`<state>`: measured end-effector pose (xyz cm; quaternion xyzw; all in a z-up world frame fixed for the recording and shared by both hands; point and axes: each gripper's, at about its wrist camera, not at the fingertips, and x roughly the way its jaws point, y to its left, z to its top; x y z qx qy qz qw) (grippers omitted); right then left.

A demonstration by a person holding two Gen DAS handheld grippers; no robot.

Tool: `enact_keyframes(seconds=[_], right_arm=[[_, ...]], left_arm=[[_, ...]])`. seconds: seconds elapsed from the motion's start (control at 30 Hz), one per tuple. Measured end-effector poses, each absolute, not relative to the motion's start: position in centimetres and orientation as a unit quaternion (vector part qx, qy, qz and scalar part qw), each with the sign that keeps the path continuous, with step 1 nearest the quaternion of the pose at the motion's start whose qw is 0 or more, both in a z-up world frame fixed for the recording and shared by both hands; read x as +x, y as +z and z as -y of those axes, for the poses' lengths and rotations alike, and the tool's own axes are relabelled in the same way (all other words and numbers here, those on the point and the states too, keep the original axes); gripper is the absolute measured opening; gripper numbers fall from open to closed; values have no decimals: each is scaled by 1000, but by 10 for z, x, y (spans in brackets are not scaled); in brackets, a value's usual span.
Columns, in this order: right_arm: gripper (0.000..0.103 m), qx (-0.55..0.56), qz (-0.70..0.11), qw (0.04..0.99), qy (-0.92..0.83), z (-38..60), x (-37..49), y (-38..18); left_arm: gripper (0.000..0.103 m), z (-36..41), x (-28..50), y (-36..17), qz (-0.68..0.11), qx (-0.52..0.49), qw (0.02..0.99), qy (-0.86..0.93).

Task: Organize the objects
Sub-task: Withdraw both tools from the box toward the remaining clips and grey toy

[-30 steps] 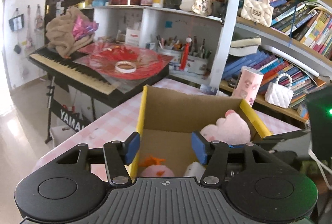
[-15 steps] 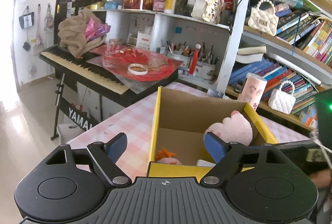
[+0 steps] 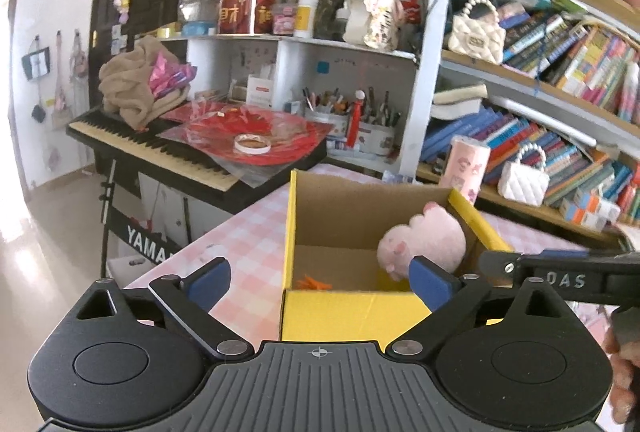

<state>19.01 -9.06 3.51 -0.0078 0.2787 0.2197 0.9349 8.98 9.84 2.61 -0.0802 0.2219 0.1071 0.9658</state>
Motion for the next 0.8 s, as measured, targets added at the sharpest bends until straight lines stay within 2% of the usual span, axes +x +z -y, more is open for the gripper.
enact_keyframes(seconds=[0.17, 0.8], right_arm=[[82, -17, -269, 948, 169, 97, 160, 29], [90, -37, -302, 950, 77, 103, 62, -6]], left_arm=[[98, -94, 75, 20, -238, -62, 964, 97], [98, -85, 13, -5, -305, -40, 950, 55]])
